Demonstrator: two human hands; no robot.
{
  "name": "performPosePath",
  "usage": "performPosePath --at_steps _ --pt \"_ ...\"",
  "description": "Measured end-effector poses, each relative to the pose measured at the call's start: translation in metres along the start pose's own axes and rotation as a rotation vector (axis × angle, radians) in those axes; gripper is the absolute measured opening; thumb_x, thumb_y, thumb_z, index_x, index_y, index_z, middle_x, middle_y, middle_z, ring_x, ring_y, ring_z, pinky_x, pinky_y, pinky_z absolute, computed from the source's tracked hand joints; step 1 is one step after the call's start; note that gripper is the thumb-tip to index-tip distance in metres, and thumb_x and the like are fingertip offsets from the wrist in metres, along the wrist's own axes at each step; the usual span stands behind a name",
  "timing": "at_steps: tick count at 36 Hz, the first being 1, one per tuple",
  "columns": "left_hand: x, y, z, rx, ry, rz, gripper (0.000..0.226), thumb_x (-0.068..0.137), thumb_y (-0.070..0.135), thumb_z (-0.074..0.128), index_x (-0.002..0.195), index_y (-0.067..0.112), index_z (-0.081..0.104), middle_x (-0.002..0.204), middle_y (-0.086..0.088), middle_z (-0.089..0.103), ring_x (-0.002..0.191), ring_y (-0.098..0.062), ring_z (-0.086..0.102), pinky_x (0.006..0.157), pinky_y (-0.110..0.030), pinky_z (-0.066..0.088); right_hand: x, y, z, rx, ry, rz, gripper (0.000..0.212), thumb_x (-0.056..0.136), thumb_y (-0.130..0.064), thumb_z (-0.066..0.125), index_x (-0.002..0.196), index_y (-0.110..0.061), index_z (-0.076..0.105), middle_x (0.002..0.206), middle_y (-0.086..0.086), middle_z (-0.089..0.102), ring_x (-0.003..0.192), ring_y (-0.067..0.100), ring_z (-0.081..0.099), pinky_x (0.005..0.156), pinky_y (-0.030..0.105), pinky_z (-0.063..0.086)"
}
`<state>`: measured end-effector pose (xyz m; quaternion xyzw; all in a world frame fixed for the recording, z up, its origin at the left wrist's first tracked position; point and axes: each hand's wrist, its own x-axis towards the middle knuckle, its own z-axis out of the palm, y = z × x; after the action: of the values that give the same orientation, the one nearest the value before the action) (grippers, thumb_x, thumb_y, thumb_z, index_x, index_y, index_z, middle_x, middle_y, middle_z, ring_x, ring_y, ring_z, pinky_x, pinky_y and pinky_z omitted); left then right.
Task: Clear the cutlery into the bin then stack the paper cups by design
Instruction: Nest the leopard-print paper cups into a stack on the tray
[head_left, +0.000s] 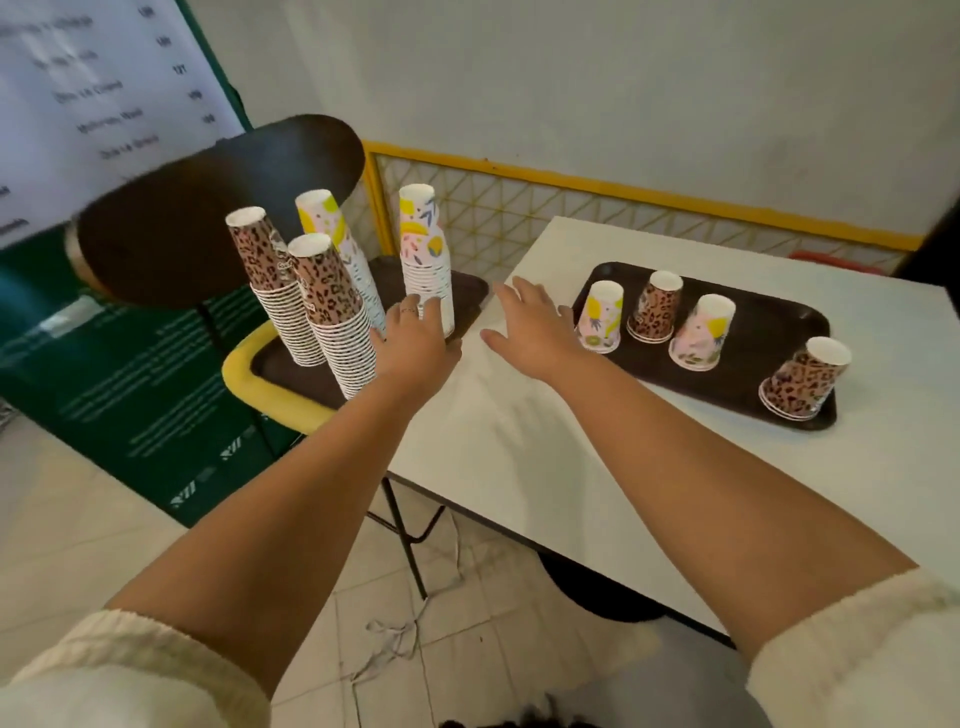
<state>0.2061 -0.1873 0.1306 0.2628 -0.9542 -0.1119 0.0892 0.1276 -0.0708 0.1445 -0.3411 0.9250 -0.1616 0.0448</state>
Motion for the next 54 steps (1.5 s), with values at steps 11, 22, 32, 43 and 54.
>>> performPosePath --at_steps 11,22,32,43,54 --pt "0.022 -0.044 0.005 -0.096 0.358 -0.113 0.074 0.087 0.028 0.063 0.146 0.006 0.026 0.155 -0.016 0.020 0.145 -0.036 0.012 0.116 -0.049 0.014 0.060 -0.039 0.014 0.033 0.075 -0.200 0.063 0.092 -0.036 0.049 0.146 -0.019 0.021 0.153 0.006 0.018 0.140 0.026 0.021 0.109 0.047 0.020" --pt "0.057 -0.110 0.027 -0.504 0.393 -0.297 0.107 0.073 0.023 0.078 0.150 0.008 0.006 0.156 -0.017 0.004 0.145 -0.034 0.004 0.116 -0.043 0.015 0.102 -0.087 0.042 0.157 0.094 -0.276 0.061 0.093 -0.031 0.052 0.145 -0.018 0.023 0.152 0.005 0.023 0.138 0.024 0.026 0.109 0.050 0.025" --pt "0.082 -0.163 0.048 -0.842 0.172 -0.117 0.101 0.074 0.017 0.080 0.148 0.010 0.011 0.147 -0.004 0.034 0.124 0.000 0.033 0.103 -0.017 0.033 0.139 -0.132 0.070 0.533 0.175 -0.259 0.089 0.080 -0.031 0.070 0.148 -0.019 0.014 0.147 0.008 0.031 0.133 0.020 0.035 0.100 0.029 0.036" --pt "0.097 -0.190 0.072 -0.893 0.089 0.019 0.087 0.071 0.012 0.082 0.141 0.013 0.031 0.122 0.028 0.043 0.108 0.027 0.041 0.088 0.002 0.036 0.145 -0.140 0.099 0.669 0.301 -0.252 0.061 0.077 -0.026 0.073 0.128 -0.019 0.041 0.127 0.003 0.052 0.116 0.020 0.053 0.090 0.038 0.052" --pt "0.103 -0.202 0.110 -0.927 -0.179 -0.077 0.095 0.062 0.011 0.087 0.140 0.022 0.034 0.123 0.011 0.052 0.113 -0.007 0.049 0.086 -0.015 0.041 0.138 -0.123 0.096 0.728 0.362 -0.122 0.061 0.076 -0.021 0.073 0.127 -0.019 0.040 0.123 -0.016 0.045 0.112 0.001 0.048 0.090 0.023 0.050"
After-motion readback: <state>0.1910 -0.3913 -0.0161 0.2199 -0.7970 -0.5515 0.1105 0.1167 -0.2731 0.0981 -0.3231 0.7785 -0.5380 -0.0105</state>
